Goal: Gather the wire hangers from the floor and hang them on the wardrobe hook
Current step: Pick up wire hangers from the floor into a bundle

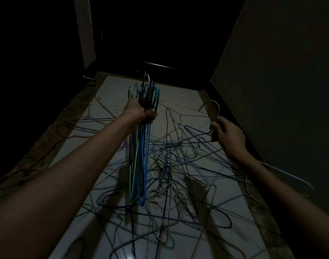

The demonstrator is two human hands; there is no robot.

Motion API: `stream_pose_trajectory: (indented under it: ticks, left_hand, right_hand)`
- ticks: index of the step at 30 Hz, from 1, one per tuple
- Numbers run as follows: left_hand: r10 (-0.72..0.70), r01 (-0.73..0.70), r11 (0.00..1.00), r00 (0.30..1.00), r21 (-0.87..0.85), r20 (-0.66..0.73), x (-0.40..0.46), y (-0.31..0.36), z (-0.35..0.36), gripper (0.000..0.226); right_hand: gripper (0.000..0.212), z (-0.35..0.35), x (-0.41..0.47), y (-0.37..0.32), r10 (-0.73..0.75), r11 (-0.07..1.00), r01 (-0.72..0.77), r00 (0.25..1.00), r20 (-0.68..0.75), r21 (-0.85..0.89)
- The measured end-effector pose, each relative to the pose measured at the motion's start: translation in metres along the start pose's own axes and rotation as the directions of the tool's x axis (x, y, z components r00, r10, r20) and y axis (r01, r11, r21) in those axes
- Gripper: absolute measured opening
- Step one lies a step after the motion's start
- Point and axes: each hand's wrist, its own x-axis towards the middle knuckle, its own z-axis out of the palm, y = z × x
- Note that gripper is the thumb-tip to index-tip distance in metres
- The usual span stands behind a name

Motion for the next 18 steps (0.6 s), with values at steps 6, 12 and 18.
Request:
stream_pose_trajectory:
  ticks: [6,12,18]
  left_hand:
    - [0.068,-0.071,0.993,0.997,0.095,0.037,0.001,-0.012,0.008,0.033]
    - [0.040,-0.034,0.996,0.996,-0.082,0.074,0.005,-0.009,0.020,0.039]
    - [0.048,-0.037,0.994,0.993,-0.100,0.107,0.003,-0.009,0.028,0.030]
  right_hand:
    - [0.030,-0.022,-0.002,-0.006,-0.017,0.991,0.040,0.986,-0.168,0.131]
    - [0.030,-0.030,0.002,-0.011,-0.028,0.986,0.062,0.976,-0.217,0.156]
    - [0.020,-0.026,0.002,-0.004,0.160,0.839,-0.014,0.962,-0.222,0.543]
